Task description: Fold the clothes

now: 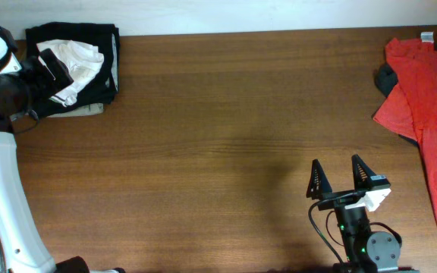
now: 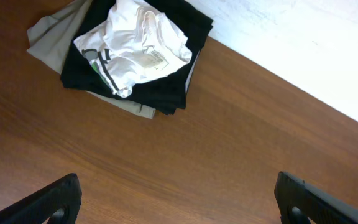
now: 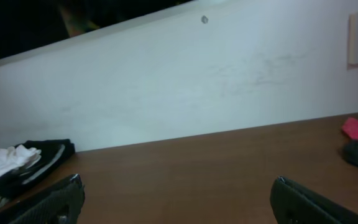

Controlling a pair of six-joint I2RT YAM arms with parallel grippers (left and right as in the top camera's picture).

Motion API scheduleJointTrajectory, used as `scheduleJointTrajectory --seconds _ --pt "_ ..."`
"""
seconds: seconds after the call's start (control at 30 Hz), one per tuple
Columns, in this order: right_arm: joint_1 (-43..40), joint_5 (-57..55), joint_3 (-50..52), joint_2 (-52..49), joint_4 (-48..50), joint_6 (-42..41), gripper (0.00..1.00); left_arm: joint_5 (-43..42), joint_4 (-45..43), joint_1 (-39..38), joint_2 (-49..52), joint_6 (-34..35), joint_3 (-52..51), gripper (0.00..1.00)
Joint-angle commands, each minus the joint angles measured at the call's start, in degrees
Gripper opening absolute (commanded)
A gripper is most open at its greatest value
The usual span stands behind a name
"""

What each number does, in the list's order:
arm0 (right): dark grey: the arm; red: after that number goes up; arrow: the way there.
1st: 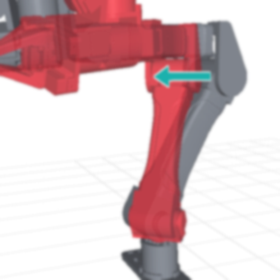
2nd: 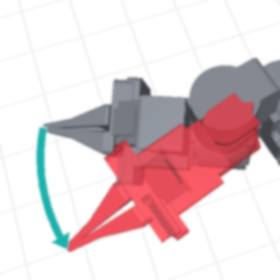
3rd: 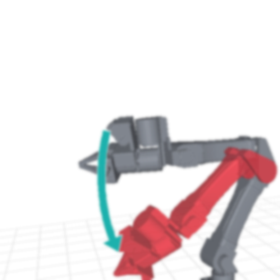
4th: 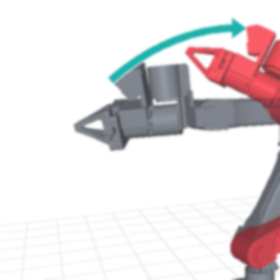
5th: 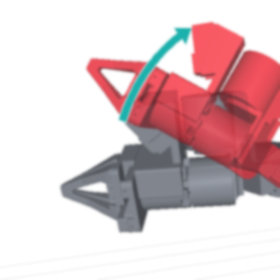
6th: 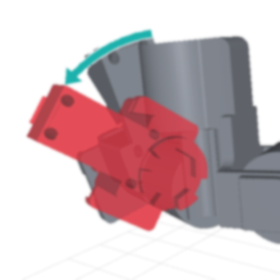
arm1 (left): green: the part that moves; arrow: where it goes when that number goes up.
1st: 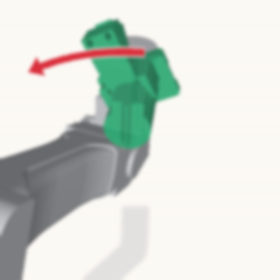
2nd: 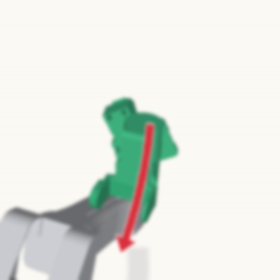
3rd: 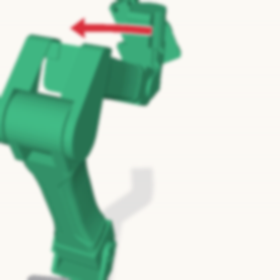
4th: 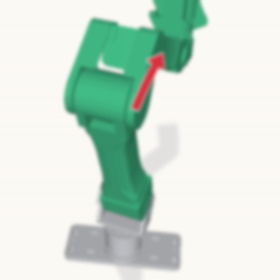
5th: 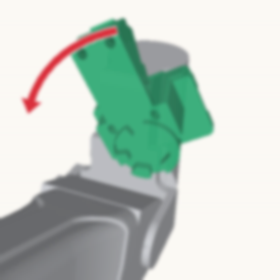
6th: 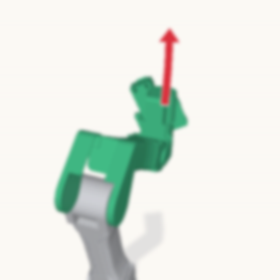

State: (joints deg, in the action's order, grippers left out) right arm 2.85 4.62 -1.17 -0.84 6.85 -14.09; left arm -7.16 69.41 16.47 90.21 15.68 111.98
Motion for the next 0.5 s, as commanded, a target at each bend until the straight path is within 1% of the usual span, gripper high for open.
scheduleJointTrajectory --seconds 0.0,0.2,0.4,0.47 --pt "0.5 -1.8 0.9 0.7 1.1 0.3 0.99 -0.6 -0.1 0.1 -0.7 -0.3 0.1 0.99" --pt "0.6 -3.4 0.9 0.7 0.1 0.3 0.99 -0.6 -0.1 0.1 -0.7 -0.3 0.1 0.99" --pt "0.6 -3.6 0.9 0.6 -11.6 0.3 0.99 -0.6 -0.1 0.1 -0.7 -0.3 0.1 0.99" --pt "0.6 -3.7 0.9 0.3 -11.4 0.3 0.99 -0.6 -0.1 0.1 -0.7 -0.3 0.1 0.99"
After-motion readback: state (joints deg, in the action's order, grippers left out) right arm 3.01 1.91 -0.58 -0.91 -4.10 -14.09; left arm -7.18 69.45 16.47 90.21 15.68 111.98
